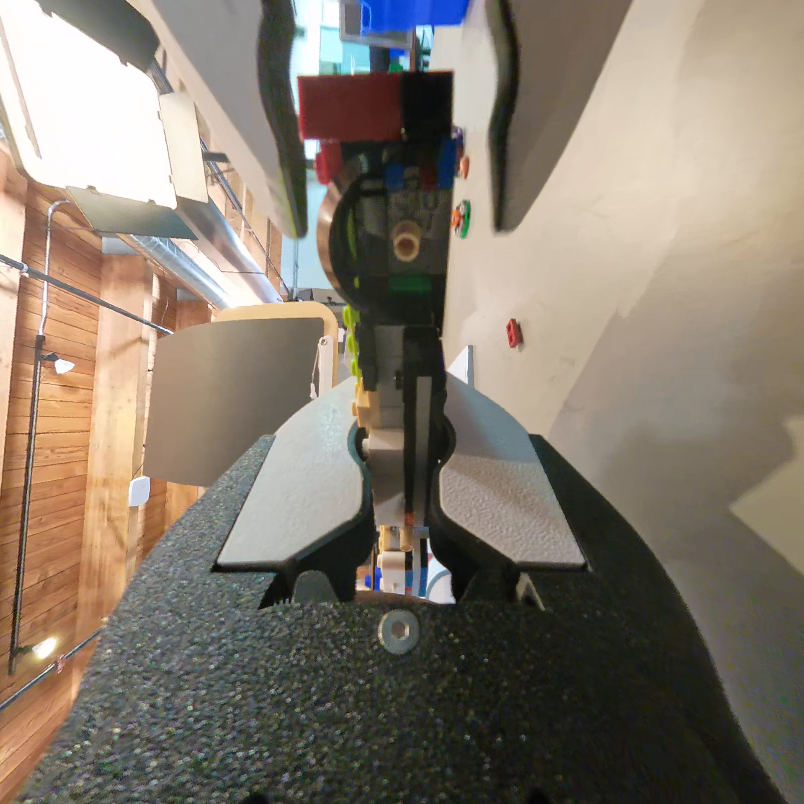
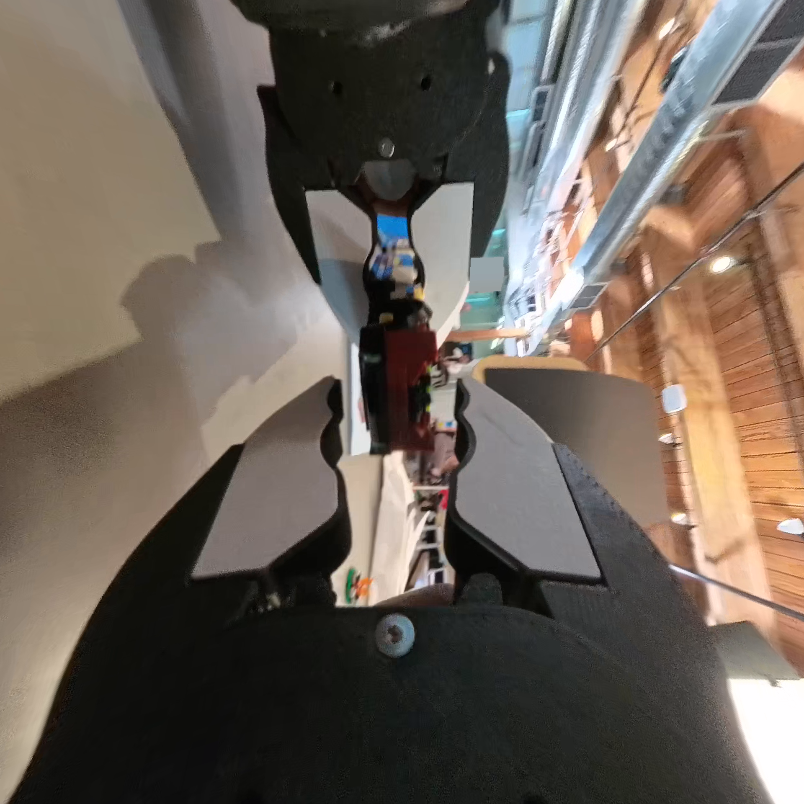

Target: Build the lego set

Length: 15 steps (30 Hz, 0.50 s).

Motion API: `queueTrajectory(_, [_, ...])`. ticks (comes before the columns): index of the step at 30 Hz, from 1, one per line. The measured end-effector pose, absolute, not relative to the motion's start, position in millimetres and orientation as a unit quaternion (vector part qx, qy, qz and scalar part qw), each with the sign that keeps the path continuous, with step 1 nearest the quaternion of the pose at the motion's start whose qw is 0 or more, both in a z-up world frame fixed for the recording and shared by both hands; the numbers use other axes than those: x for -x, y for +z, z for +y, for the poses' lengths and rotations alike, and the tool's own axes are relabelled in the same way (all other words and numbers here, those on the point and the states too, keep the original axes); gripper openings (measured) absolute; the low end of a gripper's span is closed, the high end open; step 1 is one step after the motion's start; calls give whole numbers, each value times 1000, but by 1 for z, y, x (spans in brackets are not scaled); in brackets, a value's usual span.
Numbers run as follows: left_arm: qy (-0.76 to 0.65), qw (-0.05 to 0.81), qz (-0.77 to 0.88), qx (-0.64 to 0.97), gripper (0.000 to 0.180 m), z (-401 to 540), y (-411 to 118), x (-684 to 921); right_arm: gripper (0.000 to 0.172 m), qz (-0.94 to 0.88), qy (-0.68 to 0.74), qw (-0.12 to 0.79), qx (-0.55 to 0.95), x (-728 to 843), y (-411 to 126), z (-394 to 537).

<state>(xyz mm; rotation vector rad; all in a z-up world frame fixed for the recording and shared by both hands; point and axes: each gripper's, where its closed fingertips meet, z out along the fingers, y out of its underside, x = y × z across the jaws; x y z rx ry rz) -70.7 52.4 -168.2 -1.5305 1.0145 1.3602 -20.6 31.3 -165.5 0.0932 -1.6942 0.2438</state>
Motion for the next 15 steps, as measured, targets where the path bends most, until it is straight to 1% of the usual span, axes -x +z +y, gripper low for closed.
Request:
queueTrajectory(1, [544,409,399,614,25,52,-170,75,55,-758,98,644,-30,20,-168,38])
queueTrajectory(3, [550,401,388,622,25,51,-171,82,60,-774,72,629,-8,16,-169,56])
queueTrajectory(6, [555,388,380,630,25,50,-173,89,59,-793,64,603,63,0,-164,94])
queueTrajectory(8, [560,376,378,634,25,49,-175,93,52,-807,81,569,136,-20,-163,121])
queueTrajectory(10, [556,376,384,634,25,49,-178,91,44,-824,128,507,218,-45,-168,140])
queueTrajectory(13, [546,382,391,635,25,50,-182,85,36,-823,218,418,316,-81,-177,151])
queueTrajectory(15, [544,384,397,632,25,51,-183,81,34,-823,251,361,360,-101,-188,154])
